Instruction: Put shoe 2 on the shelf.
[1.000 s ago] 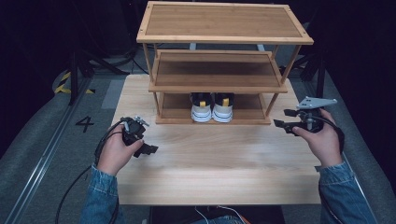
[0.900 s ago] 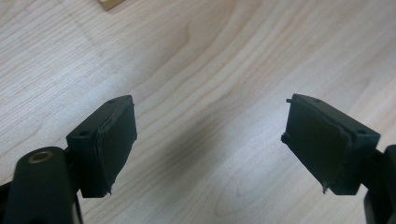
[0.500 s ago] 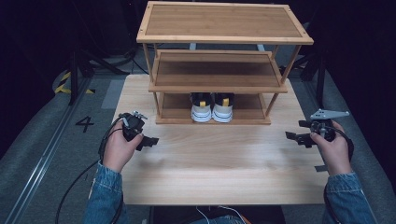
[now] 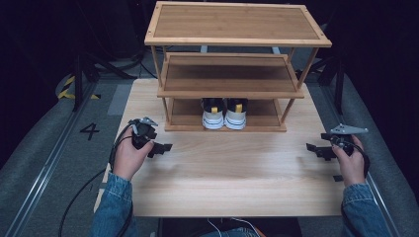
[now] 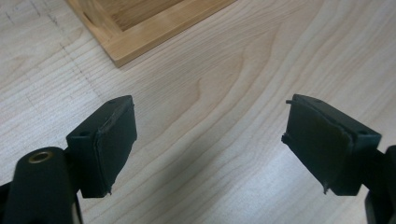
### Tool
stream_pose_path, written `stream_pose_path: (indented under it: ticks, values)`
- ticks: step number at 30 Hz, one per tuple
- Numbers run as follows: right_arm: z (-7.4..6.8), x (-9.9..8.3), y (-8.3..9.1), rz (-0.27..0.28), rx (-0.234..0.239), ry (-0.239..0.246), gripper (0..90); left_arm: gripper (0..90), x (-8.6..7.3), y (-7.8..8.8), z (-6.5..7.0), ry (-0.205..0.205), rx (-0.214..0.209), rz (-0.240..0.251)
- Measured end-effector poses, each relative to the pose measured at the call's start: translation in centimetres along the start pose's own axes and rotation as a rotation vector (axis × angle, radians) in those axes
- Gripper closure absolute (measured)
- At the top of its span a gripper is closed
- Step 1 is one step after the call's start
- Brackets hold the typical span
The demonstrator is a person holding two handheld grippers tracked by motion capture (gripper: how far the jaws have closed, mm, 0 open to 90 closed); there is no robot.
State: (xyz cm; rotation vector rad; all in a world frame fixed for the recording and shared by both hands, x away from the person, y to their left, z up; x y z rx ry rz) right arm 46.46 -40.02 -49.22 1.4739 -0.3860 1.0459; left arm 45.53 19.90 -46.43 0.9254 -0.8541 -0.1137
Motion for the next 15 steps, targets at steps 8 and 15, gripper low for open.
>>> stream_pose_path:
  ticks: [8, 15]
  values:
    - [-0.3, -0.9, -0.8, -0.062, -0.014, -0.066, 16.4, 16.9, -0.6, -1.0, -0.7, 0.125, -0.026, 0.019]
    - [-0.7, -0.8, -1.2, -0.062, -0.001, -0.171, 16.5, 17.0, -0.4, -1.4, -0.7, 0.131, -0.022, 0.053]
Point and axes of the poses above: each handheld gripper's, and its own axes: y roughly backward along the jaws, x roughly out of its top, z roughly to its right, the point moved 5 cm from there along -y, roughly forward along the jaws, and after that the axes turned 12 degrees about -x, right-handed, at the moved point
